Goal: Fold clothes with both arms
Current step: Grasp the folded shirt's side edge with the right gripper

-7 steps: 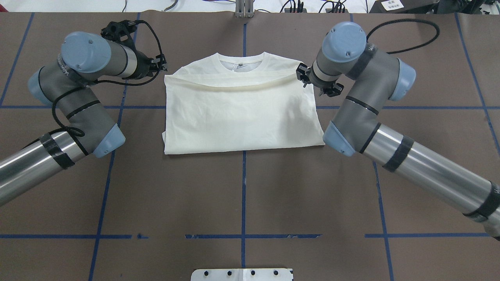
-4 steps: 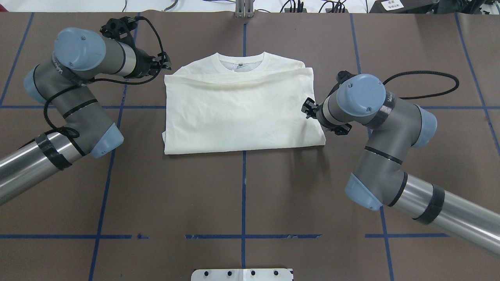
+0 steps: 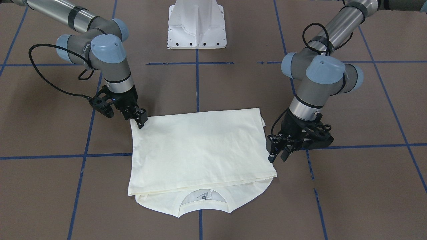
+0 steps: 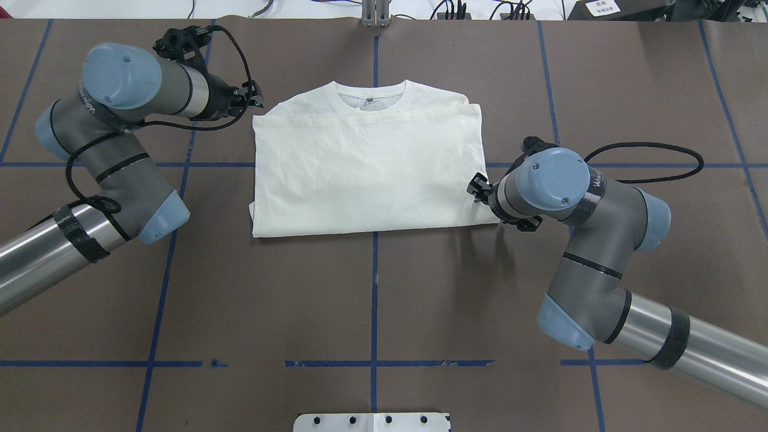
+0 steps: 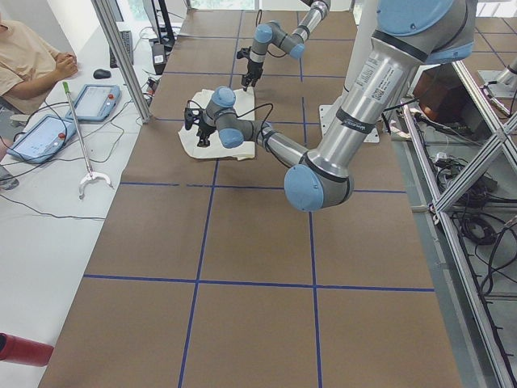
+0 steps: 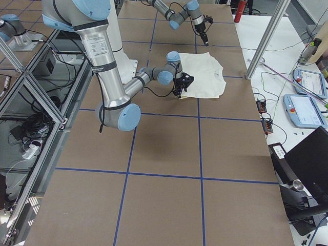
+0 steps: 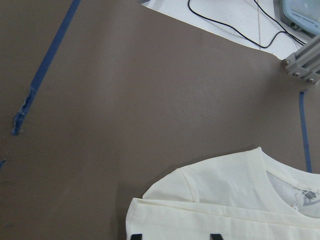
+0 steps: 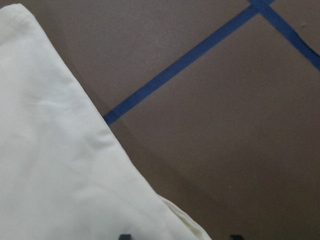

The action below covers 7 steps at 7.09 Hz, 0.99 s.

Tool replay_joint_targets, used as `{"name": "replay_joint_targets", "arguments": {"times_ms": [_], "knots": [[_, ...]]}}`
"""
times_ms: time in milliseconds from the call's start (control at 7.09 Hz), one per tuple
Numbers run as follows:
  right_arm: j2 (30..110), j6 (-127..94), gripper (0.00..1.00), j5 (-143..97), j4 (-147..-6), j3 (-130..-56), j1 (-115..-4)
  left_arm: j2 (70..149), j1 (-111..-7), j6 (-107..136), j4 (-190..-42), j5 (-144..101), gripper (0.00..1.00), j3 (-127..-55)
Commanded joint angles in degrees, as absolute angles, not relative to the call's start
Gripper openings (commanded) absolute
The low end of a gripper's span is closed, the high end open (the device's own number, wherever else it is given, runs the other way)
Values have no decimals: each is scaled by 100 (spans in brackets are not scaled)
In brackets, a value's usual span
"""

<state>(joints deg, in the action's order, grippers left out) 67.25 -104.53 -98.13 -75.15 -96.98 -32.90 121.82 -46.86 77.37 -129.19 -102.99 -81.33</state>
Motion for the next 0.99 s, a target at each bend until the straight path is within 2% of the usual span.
{"name": "replay_joint_targets", "arguments": {"times_ms": [0,141,423,565,847], "knots": [[6794,-10485,36,-9774,-7515,-9712,-3278,12182,-4693,7717,-12894,-10292,55,-8130],[6794,-10755,0,-9791,-7515,-9712,-3270,12190,-4685,7734,-12894,-10301,55,-8139],[6794,-10767,0,-9800,-7515,-9843,-3270,12182,-4693,7752,-12885,-10301,55,-8165],[6985,-10767,0,-9843,-7532,-10235,-3270,12182,-4693,7761,-12876,-10301,55,-8269],[8254,-10793,0,-10158,-7567,-11891,-2973,12042,-4685,7787,-12867,-10362,55,-8830]]}}
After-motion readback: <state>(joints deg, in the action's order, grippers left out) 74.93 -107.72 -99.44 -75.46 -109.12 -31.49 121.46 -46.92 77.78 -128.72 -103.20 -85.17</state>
